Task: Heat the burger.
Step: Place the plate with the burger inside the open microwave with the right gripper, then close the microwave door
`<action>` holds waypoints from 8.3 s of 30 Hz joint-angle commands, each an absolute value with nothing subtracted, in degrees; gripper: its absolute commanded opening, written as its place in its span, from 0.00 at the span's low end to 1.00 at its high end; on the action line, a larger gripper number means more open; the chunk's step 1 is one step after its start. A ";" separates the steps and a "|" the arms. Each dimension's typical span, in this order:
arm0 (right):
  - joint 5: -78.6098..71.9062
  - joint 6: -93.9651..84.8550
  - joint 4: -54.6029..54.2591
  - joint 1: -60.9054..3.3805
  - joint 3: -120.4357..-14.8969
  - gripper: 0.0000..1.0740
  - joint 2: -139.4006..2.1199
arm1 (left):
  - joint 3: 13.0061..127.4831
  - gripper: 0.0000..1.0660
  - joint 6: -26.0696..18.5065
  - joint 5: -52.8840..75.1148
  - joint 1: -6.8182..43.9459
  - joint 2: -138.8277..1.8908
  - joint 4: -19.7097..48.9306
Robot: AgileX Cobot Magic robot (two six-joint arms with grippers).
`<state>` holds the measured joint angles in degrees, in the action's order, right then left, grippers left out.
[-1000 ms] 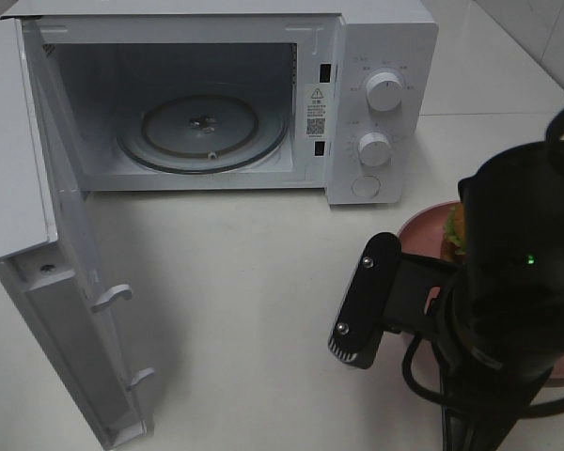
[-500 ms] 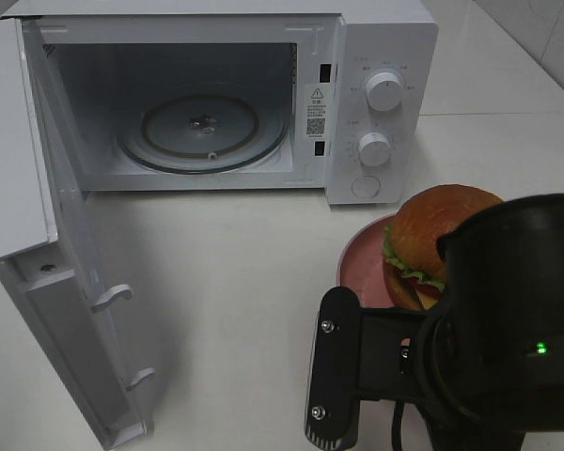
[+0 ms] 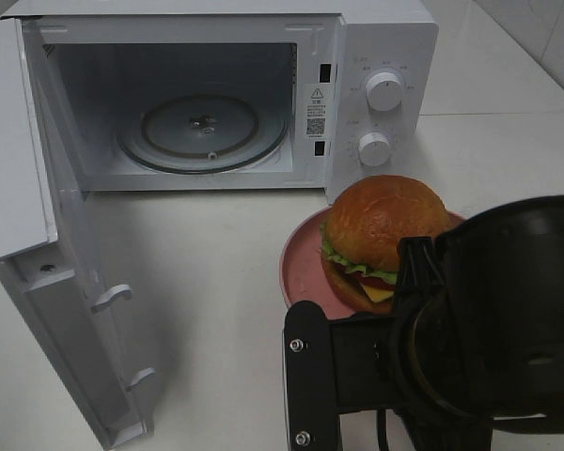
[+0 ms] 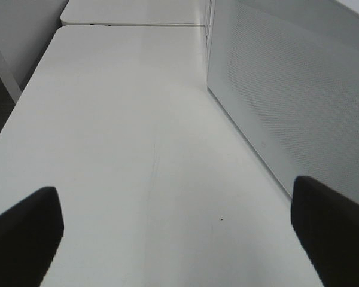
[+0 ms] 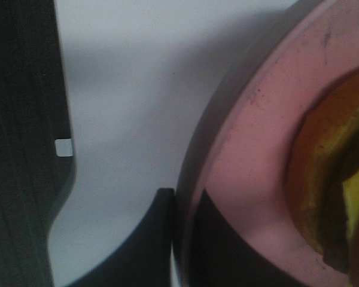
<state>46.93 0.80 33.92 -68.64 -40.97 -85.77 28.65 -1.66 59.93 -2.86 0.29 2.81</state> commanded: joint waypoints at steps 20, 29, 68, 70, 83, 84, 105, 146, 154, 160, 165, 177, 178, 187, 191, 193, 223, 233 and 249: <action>34.21 -16.16 38.67 -62.74 -40.85 0.01 -85.31 | 28.53 0.92 -1.49 59.53 -2.69 1.38 2.92; 31.05 -13.92 38.27 -58.27 -40.85 0.01 -85.31 | 28.53 0.92 -1.49 59.53 -2.69 1.38 2.92; 25.27 -82.79 1.95 -37.82 -47.67 0.00 -85.31 | 28.53 0.92 -1.49 59.53 -2.69 1.38 2.92; 25.73 -84.74 0.00 -37.07 -47.67 0.00 -85.31 | 28.53 0.92 -1.49 59.53 -2.69 1.38 2.92; 22.86 -85.26 0.00 -36.78 -47.67 0.00 -85.31 | 28.53 0.92 -1.49 59.53 -2.69 1.38 2.92; 22.86 -85.26 0.00 -36.78 -47.67 0.00 -85.31 | 28.53 0.92 -1.49 59.53 -2.69 1.38 2.92; 17.36 -81.99 2.52 -40.91 -54.20 0.00 -93.28 | 28.53 0.92 -1.49 59.53 -2.69 1.38 2.92; 30.88 -71.22 8.65 -40.91 -87.03 0.00 -117.11 | 28.53 0.92 -1.49 59.53 -2.69 1.38 2.92; 33.12 -68.12 9.63 -40.91 -93.16 0.00 -121.01 | 28.53 0.92 -1.49 59.53 -2.69 1.38 2.92; 36.21 -63.94 12.55 -40.91 -99.41 0.01 -125.08 | 28.53 0.92 -1.49 59.53 -2.69 1.38 2.92; 37.70 -63.94 13.24 -40.74 -103.36 0.01 -127.48 | 28.53 0.92 -1.49 59.53 -2.69 1.38 2.92; 38.22 -63.94 14.61 -40.74 -109.55 0.03 -131.32 | 28.53 0.92 -1.49 59.53 -2.69 1.38 2.92; 38.22 -63.94 14.78 -40.74 -110.29 0.04 -132.01 | 28.53 0.92 -1.49 59.53 -2.69 1.38 2.92; 37.70 -63.94 14.73 -39.42 -111.21 0.21 -133.33 | 28.53 0.92 -1.49 59.53 -2.69 1.38 2.92; 37.76 -63.94 14.73 -39.42 -111.21 0.37 -133.33 | 28.53 0.92 -1.49 59.53 -2.69 1.38 2.92; 37.76 -63.20 14.67 -39.42 -111.21 0.49 -133.33 | 28.53 0.92 -1.49 59.53 -2.69 1.38 2.92; 26.99 -58.21 14.73 -39.53 -85.83 0.71 -117.69 | 28.53 0.92 -1.49 59.53 -2.69 1.38 2.92; 26.87 -57.98 14.78 -39.53 -76.66 0.71 -110.41 | 28.53 0.92 -1.49 59.53 -2.69 1.38 2.92; 27.10 -46.93 14.73 -39.48 -63.14 0.71 -99.29 | 28.53 0.92 -1.49 59.53 -2.69 1.38 2.92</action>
